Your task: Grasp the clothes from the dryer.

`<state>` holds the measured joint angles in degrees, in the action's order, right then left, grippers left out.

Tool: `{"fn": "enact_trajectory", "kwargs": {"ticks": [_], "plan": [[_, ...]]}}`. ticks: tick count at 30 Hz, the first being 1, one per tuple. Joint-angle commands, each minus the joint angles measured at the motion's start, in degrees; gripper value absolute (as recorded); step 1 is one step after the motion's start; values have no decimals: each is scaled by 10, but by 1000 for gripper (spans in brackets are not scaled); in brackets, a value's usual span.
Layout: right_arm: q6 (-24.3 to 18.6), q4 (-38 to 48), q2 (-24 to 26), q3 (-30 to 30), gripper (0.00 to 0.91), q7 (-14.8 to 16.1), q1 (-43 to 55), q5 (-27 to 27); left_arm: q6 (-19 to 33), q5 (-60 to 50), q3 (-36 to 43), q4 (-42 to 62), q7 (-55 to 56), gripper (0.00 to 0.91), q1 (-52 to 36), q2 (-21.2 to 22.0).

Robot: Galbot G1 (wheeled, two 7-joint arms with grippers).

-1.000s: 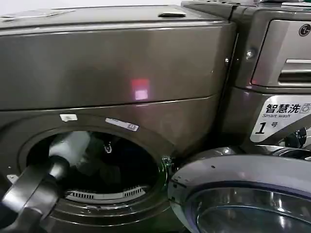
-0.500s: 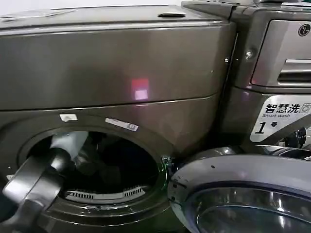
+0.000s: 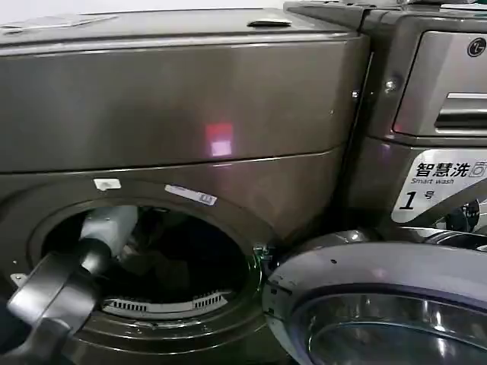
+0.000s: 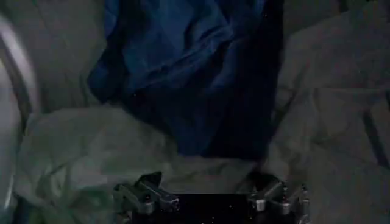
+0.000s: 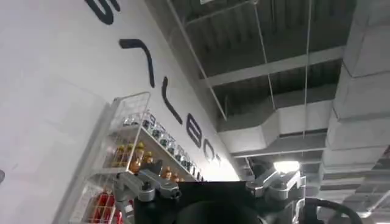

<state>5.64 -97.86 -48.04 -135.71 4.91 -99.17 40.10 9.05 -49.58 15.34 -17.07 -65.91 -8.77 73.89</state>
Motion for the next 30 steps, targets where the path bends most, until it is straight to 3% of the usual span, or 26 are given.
{"fn": "enact_trajectory", "kwargs": {"ticks": [1, 5, 7, 9, 12, 14, 15, 23, 30], "plan": [[0, 0, 0, 2, 907, 0, 1, -1, -5, 10, -21, 5, 16, 907, 20, 3], [-1, 0, 1, 3, 907, 0, 3, -2, -4, 10, -20, 9, 10, 887, 21, 3], [-1, 0, 1, 3, 907, -1, 3, -3, -4, 12, -20, 9, 9, 637, 20, 2], [-1, 0, 1, 3, 907, -1, 3, -3, -3, 12, -20, 12, 6, 455, 20, 2], [-1, 2, 2, 3, 907, -1, 3, -3, -2, 12, -18, 12, 1, 341, 23, 2], [-1, 1, 1, 4, 907, -1, 3, -3, -2, 12, -18, 13, -2, 159, 23, 1], [-1, 1, 1, 3, 907, -1, 2, -3, -2, 11, -18, 13, -2, 125, 23, 1], [-2, 4, -2, -4, 907, -1, -2, -2, 3, 16, -3, 12, -8, 0, 15, 3], [-2, 3, -2, -2, 907, -1, -1, -2, 20, 26, -9, 11, -2, 0, 18, 3]]}}
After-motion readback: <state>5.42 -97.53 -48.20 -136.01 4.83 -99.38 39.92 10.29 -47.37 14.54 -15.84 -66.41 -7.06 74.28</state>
